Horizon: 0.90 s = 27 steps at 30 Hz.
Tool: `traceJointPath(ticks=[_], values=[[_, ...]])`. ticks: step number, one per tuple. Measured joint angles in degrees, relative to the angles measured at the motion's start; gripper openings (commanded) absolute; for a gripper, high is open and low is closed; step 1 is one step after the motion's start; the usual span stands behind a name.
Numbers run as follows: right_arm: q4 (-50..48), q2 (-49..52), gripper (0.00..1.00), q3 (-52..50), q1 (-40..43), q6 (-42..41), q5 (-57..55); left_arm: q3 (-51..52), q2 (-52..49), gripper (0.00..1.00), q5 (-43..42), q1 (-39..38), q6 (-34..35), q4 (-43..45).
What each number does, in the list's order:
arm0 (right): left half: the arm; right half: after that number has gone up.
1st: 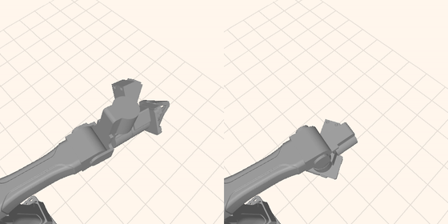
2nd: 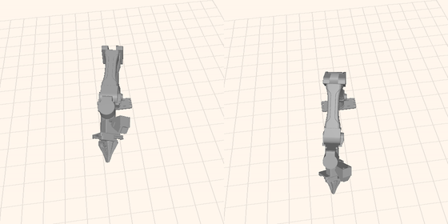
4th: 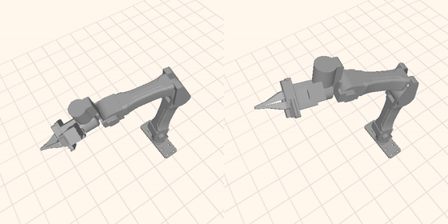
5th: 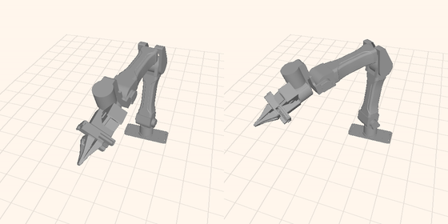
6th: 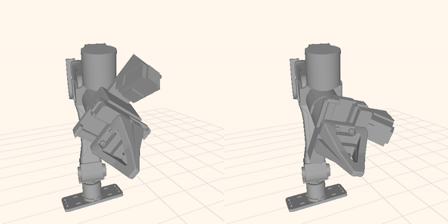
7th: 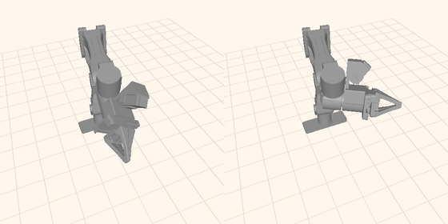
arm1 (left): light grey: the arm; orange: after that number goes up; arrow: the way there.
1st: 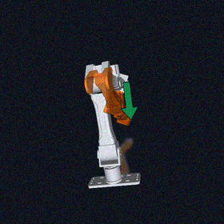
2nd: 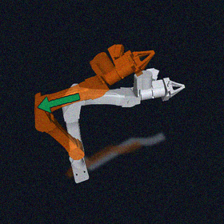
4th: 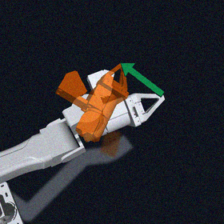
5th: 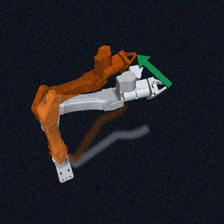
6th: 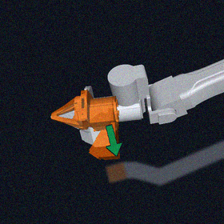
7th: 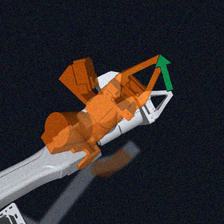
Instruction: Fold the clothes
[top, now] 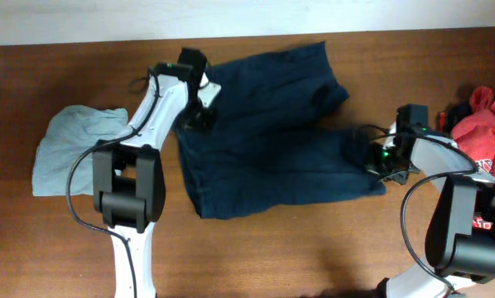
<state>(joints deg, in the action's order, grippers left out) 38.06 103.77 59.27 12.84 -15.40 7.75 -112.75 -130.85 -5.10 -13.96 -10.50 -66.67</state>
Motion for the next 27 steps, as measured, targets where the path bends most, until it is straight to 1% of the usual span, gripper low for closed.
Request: traceJointPath(ticks=[2, 3, 4, 6, 9, 12, 15, 18, 19, 22, 27], values=[[2.5, 0.0, 0.04, 0.4, 0.6, -0.7, -1.3, -7.3, 0.1, 0.41, 0.3, 0.0, 0.0, -5.3], [3.1, 0.0, 0.04, 0.4, 0.6, -0.8, -1.5, -9.1, 0.2, 0.41, 0.4, 0.0, 0.0, -6.7], [5.0, -0.3, 0.04, 0.5, 0.6, -1.1, -2.0, -11.9, 0.3, 0.41, 0.7, 0.0, 0.2, -10.3], [6.7, -0.8, 0.04, 0.5, 0.6, -1.4, -2.6, -14.2, 1.3, 0.41, 1.8, 0.0, 0.5, -13.4], [10.3, -4.2, 0.04, 0.5, 0.6, -2.8, -3.2, -16.6, 4.3, 0.41, 5.4, 0.0, 1.6, -18.7], [15.5, -9.7, 0.04, 0.5, 0.6, -4.8, -3.5, -17.3, 11.1, 0.41, 9.0, 0.0, 3.3, -23.0], [21.6, -16.4, 0.04, 0.5, 0.1, -6.5, -3.7, -18.3, 18.6, 0.41, 10.8, 0.0, 5.2, -26.1], [24.9, -21.3, 0.05, 0.5, -2.4, -7.7, -3.9, -18.9, 22.3, 0.4, 11.6, 0.0, 6.5, -27.8], [24.6, -25.3, 0.05, 0.5, -5.1, -8.5, -3.9, -18.9, 23.2, 0.4, 12.0, 0.0, 7.4, -28.7], [22.1, -29.2, 0.05, 0.4, -8.0, -8.6, -3.9, -18.3, 23.2, 0.39, 13.4, 0.0, 9.7, -29.8], [20.2, -31.5, 0.05, 0.4, -11.2, -8.4, -3.8, -15.8, 23.9, 0.4, 16.8, -0.1, 13.5, -29.8]])
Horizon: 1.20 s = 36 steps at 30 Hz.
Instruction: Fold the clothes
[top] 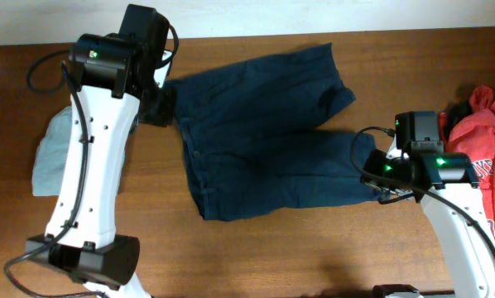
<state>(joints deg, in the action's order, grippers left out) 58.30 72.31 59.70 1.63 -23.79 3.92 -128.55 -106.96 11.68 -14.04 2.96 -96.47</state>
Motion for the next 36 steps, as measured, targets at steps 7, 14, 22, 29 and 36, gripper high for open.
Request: traceJointPath(ticks=[7, 14, 22, 29, 36], values=[[-1.0, 0.0, 0.14, 0.0, -0.7, 1.7, 0.7, 20.5, 25.4, 0.56, 6.1, 0.0, 7.6, 7.2], [-5.0, 0.1, 0.09, 0.0, -0.7, 4.5, 1.1, 60.5, 28.0, 0.59, -15.0, -0.1, 3.1, 40.6], [-9.2, 10.3, 0.04, 0.0, -0.7, 5.0, 1.1, 66.4, 9.3, 0.48, -30.3, -0.2, -5.6, 50.3], [-11.8, 20.5, 0.04, 0.0, -0.7, 7.5, 1.1, 66.4, 0.7, 0.18, -30.7, -0.2, -9.9, 49.0], [-17.6, 24.0, 0.04, -0.5, -0.7, 8.0, 0.8, 66.1, 0.5, 0.18, -21.5, -0.2, -6.2, 46.4]])
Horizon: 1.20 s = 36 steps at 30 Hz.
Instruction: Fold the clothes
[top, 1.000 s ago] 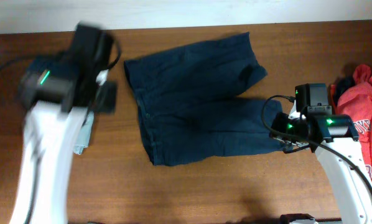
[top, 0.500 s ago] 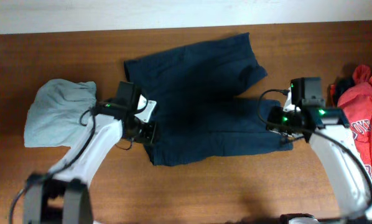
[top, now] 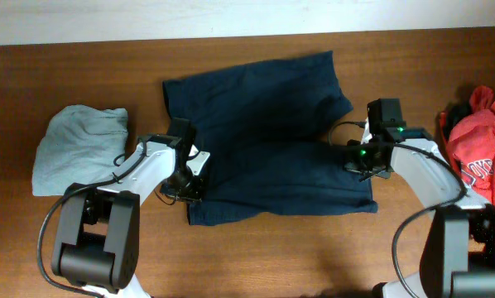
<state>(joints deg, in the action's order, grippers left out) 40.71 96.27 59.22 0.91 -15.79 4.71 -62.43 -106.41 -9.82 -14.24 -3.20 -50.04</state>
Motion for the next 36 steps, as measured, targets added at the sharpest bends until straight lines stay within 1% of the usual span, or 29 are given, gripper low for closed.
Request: traceJointPath(ticks=[4, 6, 9, 13, 14, 15, 17, 19, 22, 23, 25, 28, 32, 34, 36], values=[[0.0, 5.4, 0.04, -0.3, 0.0, 0.0, 0.0, -0.1, 0.1, 0.3, 1.0, 0.0, 0.7, -0.1], [1.6, 6.9, 0.04, -0.3, 0.0, 0.0, 0.0, -0.2, 0.2, 0.31, 2.1, 0.0, 1.0, -0.1], [6.7, 7.2, 0.04, -0.1, 0.0, -0.6, 0.1, -0.4, 0.2, 0.31, 5.7, 0.0, 1.5, -0.6], [13.3, 7.2, 0.04, -0.6, -0.1, -4.3, 0.3, -0.6, 0.2, 0.32, 11.9, 2.0, 4.3, -3.2], [14.3, 7.2, 0.04, -0.6, -0.2, -5.2, 0.3, -0.9, 0.1, 0.35, 12.5, 2.9, 4.6, -3.8], [15.4, 7.2, 0.04, -0.7, -0.2, -6.1, 0.2, -1.3, 0.0, 0.41, 13.3, 4.2, 4.8, -4.2], [16.0, 6.9, 0.04, -0.9, -0.2, -7.0, 0.2, -2.6, -0.1, 0.48, 15.0, 7.0, 5.8, -4.9], [15.7, 5.3, 0.04, -1.2, -0.2, -7.4, 0.2, -4.0, -0.1, 0.5, 15.7, 7.8, 6.1, -6.0], [10.4, -0.3, 0.04, -1.5, -0.2, -6.3, 1.1, -6.0, -0.1, 0.5, 15.8, 7.5, 6.1, -7.5], [5.3, -4.2, 0.04, -1.6, -0.2, -3.0, 4.0, -6.8, -0.2, 0.5, 15.6, 7.5, 6.1, -8.9], [-1.0, -9.5, 0.04, -1.5, -0.2, 0.8, 8.4, -9.1, -0.2, 0.51, 14.3, 7.5, 6.1, -11.1], [-10.4, -14.3, 0.04, -1.1, -0.2, 3.1, 13.1, -12.7, -0.2, 0.51, 10.8, 6.8, 6.1, -13.8], [-20.1, -9.4, 0.04, -1.2, -0.2, 2.3, 16.7, -18.0, -0.3, 0.52, 5.5, 6.5, 6.1, -17.2], [-25.7, -4.7, 0.04, -1.1, -0.2, 0.8, 17.7, -20.9, -0.4, 0.52, 3.4, 6.5, 6.1, -18.2], [-31.8, 1.8, 0.04, -1.0, -0.2, -1.4, 19.9, -24.7, -0.4, 0.56, 2.0, 6.5, 6.1, -19.2]])
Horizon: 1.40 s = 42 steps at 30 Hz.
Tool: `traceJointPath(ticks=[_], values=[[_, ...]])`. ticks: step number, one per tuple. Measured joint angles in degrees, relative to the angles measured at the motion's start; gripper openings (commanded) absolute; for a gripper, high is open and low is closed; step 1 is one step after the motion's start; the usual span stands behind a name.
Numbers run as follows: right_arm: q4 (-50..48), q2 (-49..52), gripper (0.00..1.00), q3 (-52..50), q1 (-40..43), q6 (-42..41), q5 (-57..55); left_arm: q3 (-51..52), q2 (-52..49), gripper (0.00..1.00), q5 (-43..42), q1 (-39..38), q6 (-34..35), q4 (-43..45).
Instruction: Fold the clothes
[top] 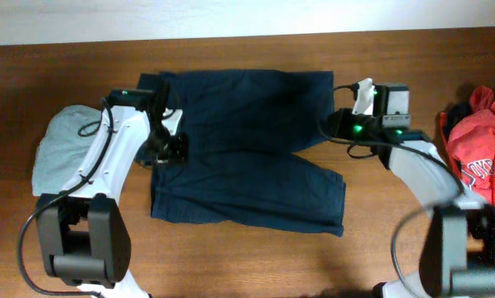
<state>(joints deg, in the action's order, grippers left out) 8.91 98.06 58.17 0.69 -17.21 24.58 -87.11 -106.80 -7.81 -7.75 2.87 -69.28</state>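
Note:
Dark navy shorts [247, 157] lie spread flat in the middle of the table, waistband to the left and both legs pointing right. My left gripper [168, 151] sits at the waistband's left edge and looks shut on the fabric there. My right gripper [337, 126] is at the hem of the far leg, its dark fingers against the cloth and apparently shut on it. The near leg ends at the lower right [334, 207]. The overhead view largely hides both sets of fingertips.
A folded grey garment [55, 157] lies at the left, just beside my left arm. A pile of red clothing [479, 149] sits at the right edge. The bare wooden table [247, 265] stretches along the front.
The left gripper moved from the shorts' near left corner up to the waistband's left edge. The right gripper moved back and left to the far leg's hem. The shorts now lie wider and flatter.
At first the shorts lay crumpled and slanted, with the left gripper at their far left corner and the right at their right end. Then both arms were raised with the cloth stretched. Later they were low at the near corners. Now the shorts lie squared and spread.

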Motion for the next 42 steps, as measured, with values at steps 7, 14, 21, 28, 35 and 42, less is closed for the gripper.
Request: traceJointPath(ticks=[7, 14, 21, 28, 35, 42], values=[[-4.8, 19.3, 0.04, 8.4, 0.0, -8.3, 4.0, -9.5, -0.1, 0.57, -1.5, 0.0, 0.0, -2.8], [7.7, 20.7, 0.04, 14.5, 0.2, -9.6, -5.0, -10.4, -0.1, 0.58, -1.5, 0.0, 0.0, -3.8], [19.0, 20.6, 0.04, 20.0, 1.4, -3.3, -17.4, -10.4, -0.1, 0.58, -1.5, 0.0, 0.0, -3.1], [46.6, 22.2, 0.04, 41.1, 3.4, 3.6, -21.7, -10.4, -0.1, 0.58, 0.8, 0.0, -0.7, -3.1], [61.2, 11.1, 0.04, 46.2, 4.6, 6.6, -20.0, -10.6, 1.2, 0.58, 5.0, -0.1, -4.2, -9.2], [70.3, -7.0, 0.05, 46.3, 4.6, 6.9, -19.5, -11.1, 16.5, 0.58, 9.9, -0.1, -3.5, -9.0]])
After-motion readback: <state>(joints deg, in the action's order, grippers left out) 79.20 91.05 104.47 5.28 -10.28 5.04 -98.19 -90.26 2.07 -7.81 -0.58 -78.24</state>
